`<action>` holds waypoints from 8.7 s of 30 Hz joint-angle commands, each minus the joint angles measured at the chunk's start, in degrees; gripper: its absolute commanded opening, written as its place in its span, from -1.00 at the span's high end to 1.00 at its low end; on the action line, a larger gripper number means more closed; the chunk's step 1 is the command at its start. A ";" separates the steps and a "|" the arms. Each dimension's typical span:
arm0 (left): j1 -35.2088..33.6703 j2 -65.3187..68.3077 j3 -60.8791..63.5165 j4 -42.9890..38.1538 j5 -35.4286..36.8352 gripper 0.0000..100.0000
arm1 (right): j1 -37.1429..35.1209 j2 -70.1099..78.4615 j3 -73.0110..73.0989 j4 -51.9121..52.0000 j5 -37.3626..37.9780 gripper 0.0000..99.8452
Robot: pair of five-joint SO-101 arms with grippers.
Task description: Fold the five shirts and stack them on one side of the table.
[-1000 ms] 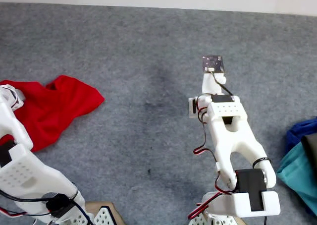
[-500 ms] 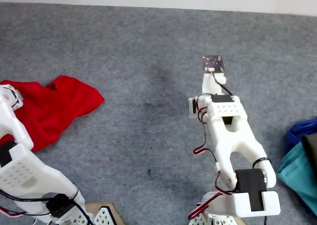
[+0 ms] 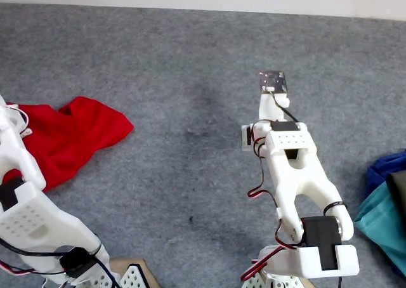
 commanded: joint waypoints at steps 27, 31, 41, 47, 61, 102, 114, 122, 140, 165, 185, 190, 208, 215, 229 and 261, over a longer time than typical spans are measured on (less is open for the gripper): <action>-28.79 -38.29 6.29 20.66 -6.33 0.98 | -32.75 36.26 -63.25 16.13 -18.20 0.80; -28.88 -38.20 9.01 16.70 -6.59 0.99 | -38.73 41.80 -74.77 20.26 -18.11 0.79; -28.70 -38.29 15.25 12.48 -6.59 0.99 | -43.82 56.40 -98.95 20.35 -18.37 0.79; -28.53 -38.29 18.68 9.58 -6.59 0.99 | -46.11 66.95 -110.20 20.53 -18.37 0.79; -26.42 -38.29 21.85 7.65 -6.59 0.99 | -41.01 73.45 -119.43 20.35 -17.85 0.59; -22.90 -37.85 23.87 7.65 -6.59 0.99 | -45.76 80.13 -118.55 14.29 -10.02 0.94; -18.15 -37.76 27.03 -2.55 3.43 0.98 | -35.30 78.73 -124.18 27.65 -8.88 0.98; 0.75 -37.85 38.64 -34.20 16.09 0.99 | -16.48 76.26 -139.03 34.68 -8.97 0.98; 14.29 -38.46 24.22 -57.23 19.52 0.99 | 11.30 45.58 -137.63 36.18 -8.97 0.98; 11.47 -37.93 32.57 -47.21 15.03 0.98 | -22.37 72.84 -136.22 38.99 -32.97 0.72; 9.36 -37.85 40.66 -47.21 9.76 0.99 | -31.69 78.37 -136.13 28.79 -32.44 0.72; 8.66 -37.85 40.75 -47.21 9.76 0.99 | -32.84 81.89 -136.22 28.44 -29.89 0.72; 8.48 -37.76 40.84 -47.21 9.76 0.99 | -33.27 83.65 -136.75 28.62 -16.09 0.99; 8.66 -37.76 40.40 -51.25 10.11 0.99 | -22.73 82.24 -137.10 30.11 -15.65 0.98; 11.47 -38.29 38.90 -81.67 8.62 0.98 | -4.35 60.53 -137.19 32.66 -14.33 0.98; 16.92 -58.95 -2.59 0.62 12.84 0.99 | -6.46 14.46 -136.66 60.09 -1.14 0.98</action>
